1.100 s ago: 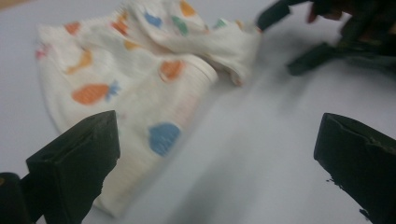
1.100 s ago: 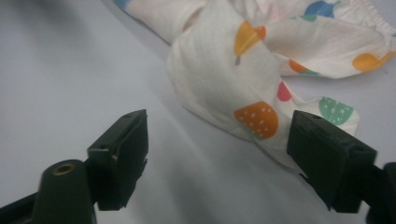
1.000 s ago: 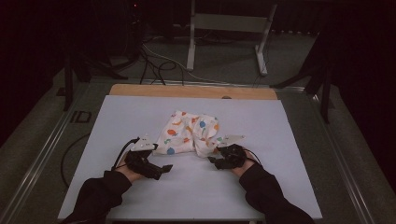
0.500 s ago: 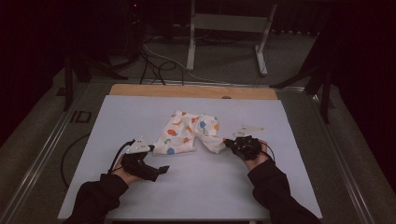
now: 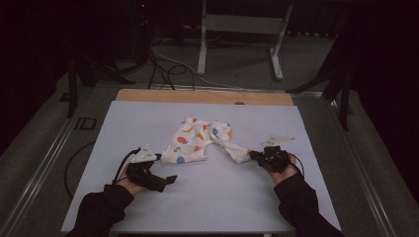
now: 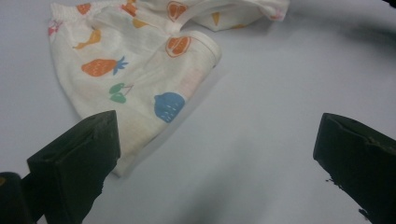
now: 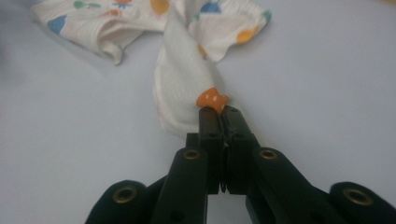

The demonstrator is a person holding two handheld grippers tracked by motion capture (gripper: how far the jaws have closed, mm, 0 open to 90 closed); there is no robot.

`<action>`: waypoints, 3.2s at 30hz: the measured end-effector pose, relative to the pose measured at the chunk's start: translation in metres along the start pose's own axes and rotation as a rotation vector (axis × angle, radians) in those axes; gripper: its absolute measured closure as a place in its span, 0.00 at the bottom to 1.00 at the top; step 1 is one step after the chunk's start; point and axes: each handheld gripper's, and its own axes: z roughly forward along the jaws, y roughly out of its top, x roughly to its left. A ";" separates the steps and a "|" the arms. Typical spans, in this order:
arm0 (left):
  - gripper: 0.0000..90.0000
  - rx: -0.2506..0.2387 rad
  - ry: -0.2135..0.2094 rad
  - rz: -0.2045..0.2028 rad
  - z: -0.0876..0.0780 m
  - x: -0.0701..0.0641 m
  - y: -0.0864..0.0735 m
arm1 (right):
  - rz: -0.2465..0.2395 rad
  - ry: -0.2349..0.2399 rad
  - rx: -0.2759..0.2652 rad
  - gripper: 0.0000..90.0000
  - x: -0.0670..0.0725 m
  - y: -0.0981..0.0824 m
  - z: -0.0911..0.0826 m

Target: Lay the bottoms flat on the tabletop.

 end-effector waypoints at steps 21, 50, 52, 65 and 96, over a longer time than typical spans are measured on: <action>0.01 -0.009 0.026 0.027 -0.016 -0.012 -0.034 | -0.202 0.238 -0.142 0.54 0.077 0.046 0.025; 0.02 -0.044 0.040 0.008 -0.018 -0.004 -0.036 | -0.467 0.226 0.085 1.00 0.134 0.082 0.157; 0.02 -0.043 0.039 0.005 -0.018 -0.004 -0.036 | -0.411 0.234 0.055 1.00 0.132 0.085 0.153; 0.02 -0.035 0.031 0.009 -0.016 -0.004 -0.037 | -0.128 0.119 0.011 1.00 0.077 0.108 0.140; 0.02 -0.067 0.008 0.025 -0.016 -0.002 -0.016 | -0.056 0.122 -0.097 0.16 0.049 0.081 0.063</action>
